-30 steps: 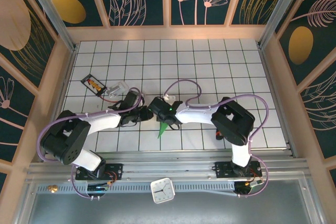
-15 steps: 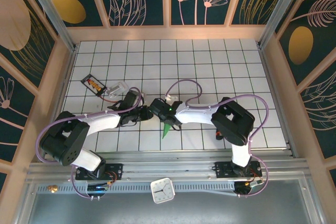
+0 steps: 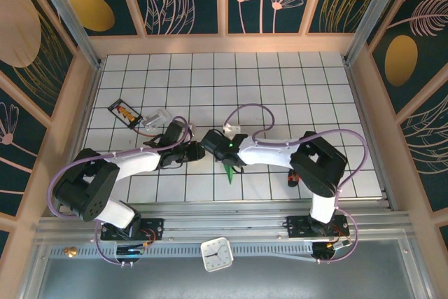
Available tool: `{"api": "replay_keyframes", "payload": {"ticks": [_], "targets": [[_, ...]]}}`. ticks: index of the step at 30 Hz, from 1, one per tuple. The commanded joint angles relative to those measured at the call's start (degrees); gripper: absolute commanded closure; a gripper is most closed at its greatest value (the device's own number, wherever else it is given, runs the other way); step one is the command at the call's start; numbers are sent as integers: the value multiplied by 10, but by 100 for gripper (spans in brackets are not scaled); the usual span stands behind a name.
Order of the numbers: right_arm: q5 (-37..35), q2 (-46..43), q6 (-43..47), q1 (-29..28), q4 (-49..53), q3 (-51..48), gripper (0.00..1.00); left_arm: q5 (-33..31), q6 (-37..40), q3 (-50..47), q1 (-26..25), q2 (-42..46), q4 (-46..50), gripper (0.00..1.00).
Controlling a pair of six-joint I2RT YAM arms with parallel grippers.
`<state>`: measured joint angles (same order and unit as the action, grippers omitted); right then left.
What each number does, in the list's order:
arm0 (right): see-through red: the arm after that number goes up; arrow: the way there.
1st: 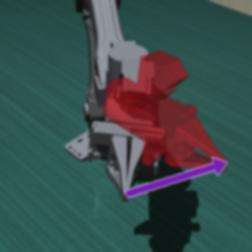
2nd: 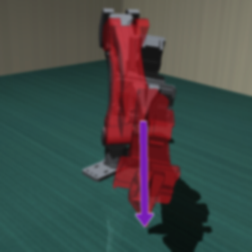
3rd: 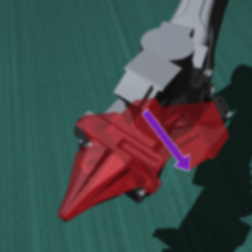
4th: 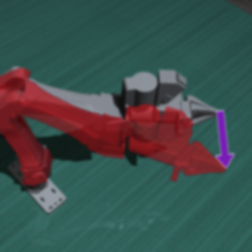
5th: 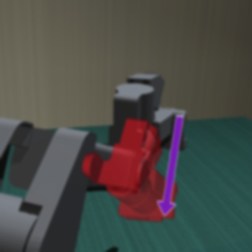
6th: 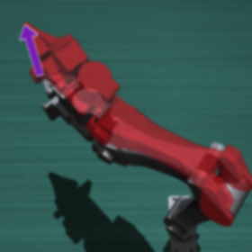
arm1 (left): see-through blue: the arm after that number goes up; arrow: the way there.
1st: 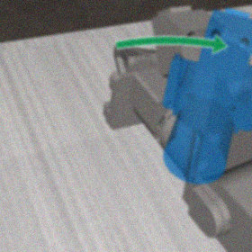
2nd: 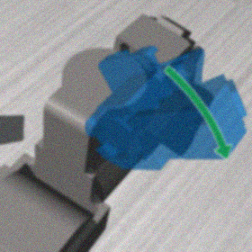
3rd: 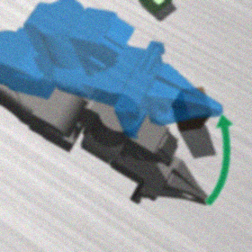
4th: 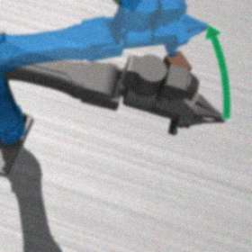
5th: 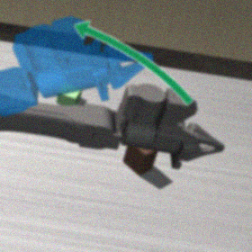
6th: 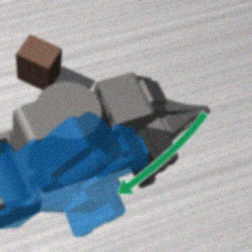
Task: Fold a paper plane with a square sheet of paper (pick it up from the middle)
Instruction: Turn over a paper plane at the center of the table.
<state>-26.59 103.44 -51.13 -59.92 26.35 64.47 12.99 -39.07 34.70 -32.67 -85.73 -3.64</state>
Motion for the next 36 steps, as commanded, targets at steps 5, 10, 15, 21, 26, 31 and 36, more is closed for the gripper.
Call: {"api": "replay_keyframes", "payload": {"ticks": [5, 10, 15, 21, 26, 31, 36], "targets": [[59, -106, 64, 35, -152, -43, 100, -4, -15, 7, 17, 23, -16, 72], [156, -137, 63, 73, -287, -78, 100, 13, -62, -17, 64, 67, -57, 66], [226, -131, 27, 123, -395, -142, 100, 30, -129, -47, 78, 120, -109, 60], [275, -107, -3, 157, -509, -219, 100, 85, -182, -57, 75, 134, -162, 60], [295, -93, -16, 175, -564, -267, 100, 93, -182, -32, 56, 94, -170, 71], [295, -91, -24, 183, -590, -302, 100, 129, -175, 3, 42, 17, -178, 74], [297, -90, -27, 189, -602, -322, 100, 135, -173, 25, 31, -26, -185, 70]]}}
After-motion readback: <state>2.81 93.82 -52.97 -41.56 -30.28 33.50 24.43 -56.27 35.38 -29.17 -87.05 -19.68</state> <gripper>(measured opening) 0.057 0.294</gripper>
